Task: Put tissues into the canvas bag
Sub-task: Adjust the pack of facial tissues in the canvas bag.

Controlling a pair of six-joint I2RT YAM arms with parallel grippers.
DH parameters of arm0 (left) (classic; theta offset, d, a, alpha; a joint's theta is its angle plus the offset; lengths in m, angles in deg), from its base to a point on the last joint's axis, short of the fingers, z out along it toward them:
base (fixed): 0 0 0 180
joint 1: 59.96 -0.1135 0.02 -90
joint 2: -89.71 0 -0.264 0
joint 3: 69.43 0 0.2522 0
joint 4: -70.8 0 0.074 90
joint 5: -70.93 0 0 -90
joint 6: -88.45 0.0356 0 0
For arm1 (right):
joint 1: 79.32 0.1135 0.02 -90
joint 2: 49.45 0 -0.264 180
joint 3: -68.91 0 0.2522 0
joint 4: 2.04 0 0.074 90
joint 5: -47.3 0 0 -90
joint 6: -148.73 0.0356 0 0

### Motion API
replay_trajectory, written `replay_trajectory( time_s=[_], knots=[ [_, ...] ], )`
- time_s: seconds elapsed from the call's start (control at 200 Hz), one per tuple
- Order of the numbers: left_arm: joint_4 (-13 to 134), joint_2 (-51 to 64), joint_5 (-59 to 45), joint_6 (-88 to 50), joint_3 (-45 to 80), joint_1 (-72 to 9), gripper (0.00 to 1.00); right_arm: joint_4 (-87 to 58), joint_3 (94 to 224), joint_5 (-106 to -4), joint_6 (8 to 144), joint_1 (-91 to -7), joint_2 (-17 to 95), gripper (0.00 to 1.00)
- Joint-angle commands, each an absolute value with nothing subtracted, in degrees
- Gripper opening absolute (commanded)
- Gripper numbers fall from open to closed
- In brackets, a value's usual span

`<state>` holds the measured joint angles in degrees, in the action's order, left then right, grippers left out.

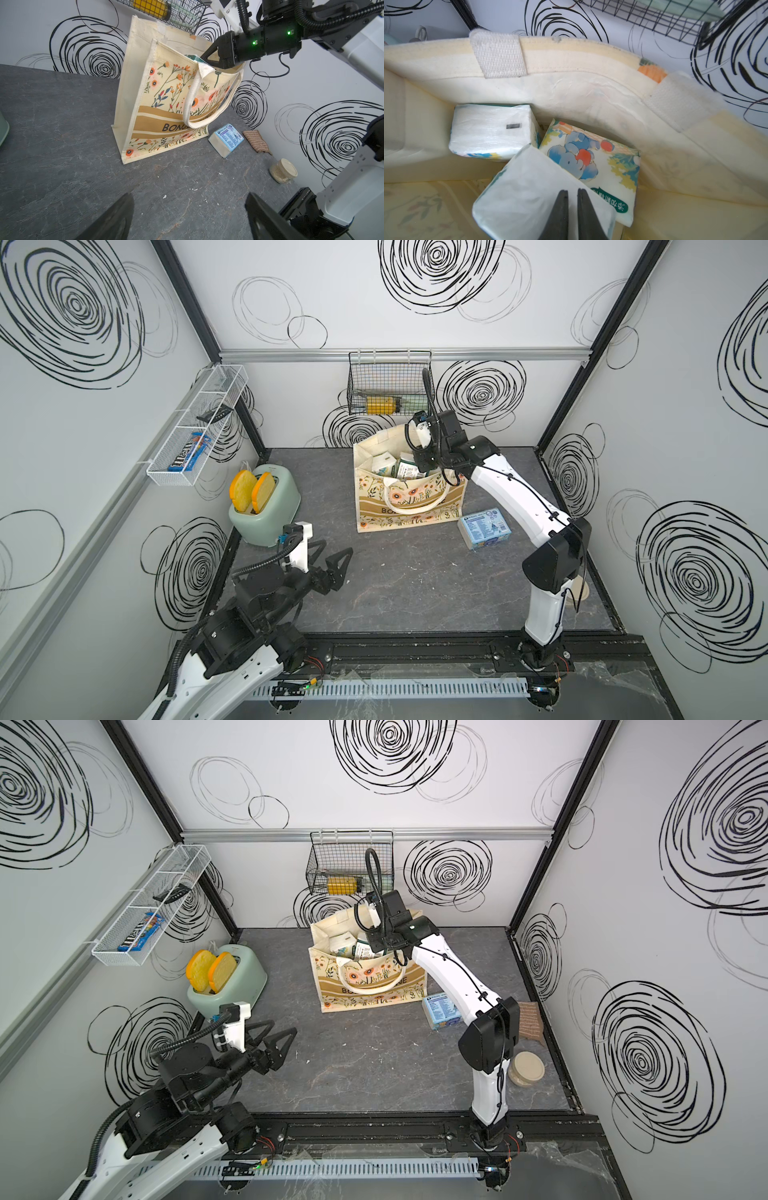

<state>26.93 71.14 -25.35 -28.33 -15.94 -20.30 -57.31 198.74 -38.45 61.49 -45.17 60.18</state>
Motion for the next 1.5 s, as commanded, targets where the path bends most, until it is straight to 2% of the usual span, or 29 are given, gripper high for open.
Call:
replay_trajectory(
  time_s=[0.0, 0.27, 0.46, 0.665, 0.771, 0.826, 0.891, 0.936, 1.081, 1.176, 1.321, 1.491],
  knots=[
    [28.83, 71.1, -25.99, -27.88, -16.2, -19.97, 0.88, -57.52, 199.83, -45.24, 61.99, -42.99, 61.42, 0.16],
    [28.72, 70.99, -26.19, -27.91, -16.11, -19.85, 0.88, -56.56, 204.57, -65.45, 66.31, -42.36, 66.63, 0.18],
    [28.65, 70.83, -26.32, -27.98, -16.11, -19.62, 0.89, -49.11, 201.15, -78.08, 74.22, -46.19, 61.32, 0.18],
    [28.65, 70.75, -26.22, -27.98, -16.11, -19.62, 0.89, -38.15, 186.35, -77.42, 78.31, -51.9, 45.52, 0.24],
    [29.94, 69.06, -23.84, -26.64, -15.92, -19.77, 0.94, -37.35, 178.71, -72.02, 77.83, -55.85, 37.07, 0.36],
    [30.03, 65.19, -22.66, -25.19, -14.06, -20.46, 0.95, -37.62, 175.17, -68.63, 77.1, -58.12, 33.28, 0.49],
    [29.98, 58.56, -24.25, -24.39, -10.21, -21.74, 0.96, -37.68, 171.1, -65.04, 76.48, -60.57, 29.3, 0.69],
    [30.88, 53.39, -23.04, -23.33, -6.79, -23.37, 0.97, -37.15, 168.28, -63.58, 76.22, -62.02, 27.07, 0.74],
    [33.56, 36.9, -15.66, -22.7, 7.59, -33.67, 0.95, -36.86, 162.06, -63.96, 75.6, -64.57, 22.71, 0.76],
    [35.78, 28.13, -10.52, -23.0, 14.84, -39.72, 0.89, -34.98, 157.24, -64.94, 75.68, -65.76, 19.53, 0.77],
    [34.61, 15.29, -8.21, -20.74, 24.83, -41.54, 0.78, -32.48, 150.11, -70.42, 77.5, -68.11, 14.59, 0.78],
    [31.63, 6.96, -8.0, -19.92, 32.98, -40.04, 0.83, -33.23, 144.64, -72.93, 76.99, -68.3, 8.14, 0.78]
  ],
)
